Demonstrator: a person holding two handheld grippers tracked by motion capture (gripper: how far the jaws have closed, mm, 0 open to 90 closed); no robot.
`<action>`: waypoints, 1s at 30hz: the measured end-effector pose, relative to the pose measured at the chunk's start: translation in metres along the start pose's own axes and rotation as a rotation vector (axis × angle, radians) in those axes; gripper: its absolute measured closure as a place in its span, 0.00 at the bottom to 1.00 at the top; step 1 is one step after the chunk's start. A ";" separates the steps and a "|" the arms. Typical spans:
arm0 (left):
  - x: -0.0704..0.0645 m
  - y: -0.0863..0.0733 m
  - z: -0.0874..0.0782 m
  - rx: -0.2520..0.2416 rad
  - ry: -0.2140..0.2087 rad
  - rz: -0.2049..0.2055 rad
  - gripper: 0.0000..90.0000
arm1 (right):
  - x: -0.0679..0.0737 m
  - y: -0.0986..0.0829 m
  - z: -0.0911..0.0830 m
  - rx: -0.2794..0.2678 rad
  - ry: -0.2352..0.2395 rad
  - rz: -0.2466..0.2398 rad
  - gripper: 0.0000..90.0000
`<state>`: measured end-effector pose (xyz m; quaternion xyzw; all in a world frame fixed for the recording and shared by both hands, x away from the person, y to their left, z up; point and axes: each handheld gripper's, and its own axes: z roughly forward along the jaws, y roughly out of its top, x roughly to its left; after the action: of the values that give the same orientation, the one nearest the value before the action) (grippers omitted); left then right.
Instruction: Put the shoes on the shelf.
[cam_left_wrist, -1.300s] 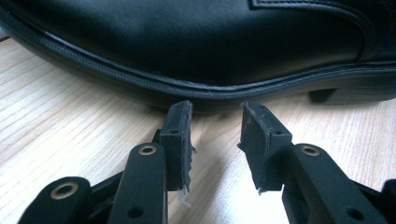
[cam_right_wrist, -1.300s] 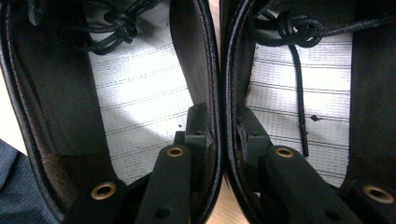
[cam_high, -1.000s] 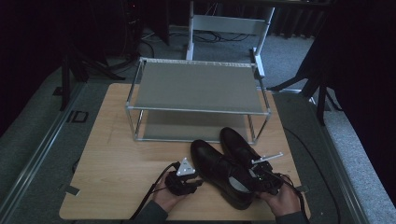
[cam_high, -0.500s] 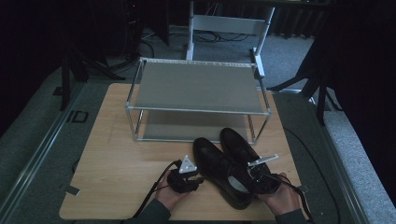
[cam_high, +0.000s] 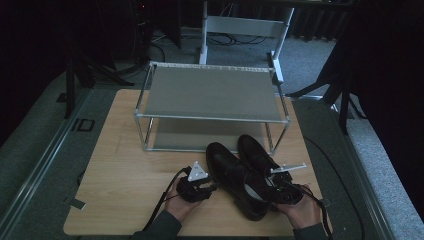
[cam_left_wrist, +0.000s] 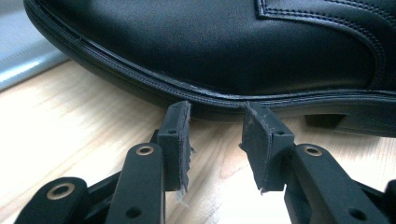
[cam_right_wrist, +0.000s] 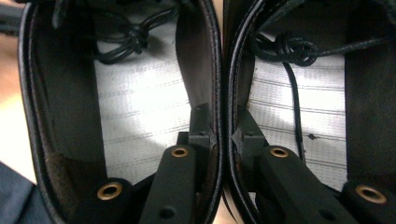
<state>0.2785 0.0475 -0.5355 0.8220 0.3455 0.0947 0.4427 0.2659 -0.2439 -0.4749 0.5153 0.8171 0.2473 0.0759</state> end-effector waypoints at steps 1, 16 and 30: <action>0.001 0.001 -0.002 -0.005 0.002 -0.002 0.69 | 0.000 0.001 0.000 -0.011 -0.003 0.003 0.90; 0.008 0.008 -0.021 -0.062 0.029 -0.013 0.67 | 0.011 0.027 0.005 -0.088 -0.009 -0.001 0.90; 0.011 0.007 -0.023 -0.064 0.032 -0.025 0.67 | 0.015 0.051 0.022 -0.125 -0.081 0.016 0.90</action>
<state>0.2799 0.0672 -0.5182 0.8014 0.3595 0.1134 0.4643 0.3079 -0.2057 -0.4673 0.5254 0.7922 0.2774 0.1391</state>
